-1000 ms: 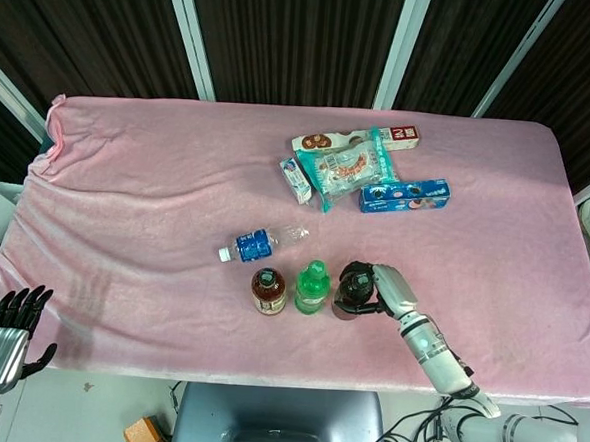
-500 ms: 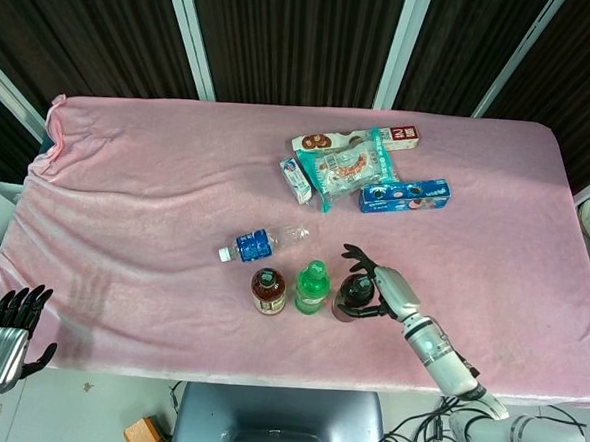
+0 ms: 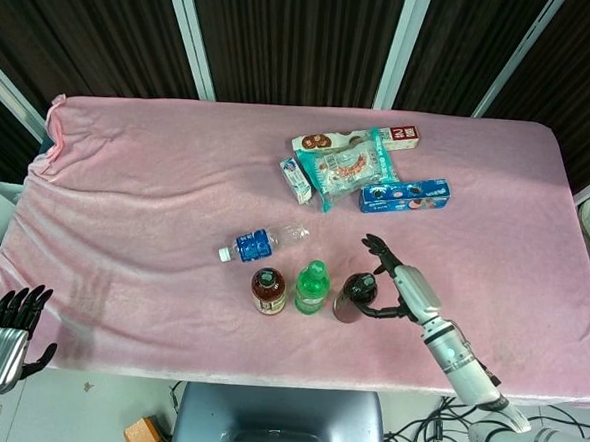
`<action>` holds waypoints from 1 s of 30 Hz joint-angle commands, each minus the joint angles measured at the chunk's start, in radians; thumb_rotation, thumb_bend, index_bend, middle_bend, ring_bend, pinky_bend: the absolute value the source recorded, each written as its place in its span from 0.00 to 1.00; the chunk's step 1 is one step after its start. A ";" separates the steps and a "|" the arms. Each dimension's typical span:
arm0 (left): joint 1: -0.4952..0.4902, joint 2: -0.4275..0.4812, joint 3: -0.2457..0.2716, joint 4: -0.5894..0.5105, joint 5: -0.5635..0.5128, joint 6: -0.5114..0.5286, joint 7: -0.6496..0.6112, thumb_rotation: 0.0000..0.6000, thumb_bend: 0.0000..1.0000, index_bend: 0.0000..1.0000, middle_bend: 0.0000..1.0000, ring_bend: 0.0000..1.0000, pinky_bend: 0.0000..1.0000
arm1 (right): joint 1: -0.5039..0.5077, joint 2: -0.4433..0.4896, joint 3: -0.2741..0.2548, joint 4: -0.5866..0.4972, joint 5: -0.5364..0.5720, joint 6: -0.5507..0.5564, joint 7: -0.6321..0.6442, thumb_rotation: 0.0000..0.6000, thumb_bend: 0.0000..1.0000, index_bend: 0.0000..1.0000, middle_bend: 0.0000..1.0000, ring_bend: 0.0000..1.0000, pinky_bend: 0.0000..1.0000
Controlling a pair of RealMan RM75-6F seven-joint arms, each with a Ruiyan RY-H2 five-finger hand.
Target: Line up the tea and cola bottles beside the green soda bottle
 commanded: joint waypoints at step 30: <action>0.033 0.027 0.011 -0.069 0.029 0.061 0.091 1.00 0.31 0.00 0.05 0.00 0.00 | -0.513 0.279 -0.152 -0.031 0.007 0.483 -0.591 1.00 0.34 0.00 0.00 0.00 0.04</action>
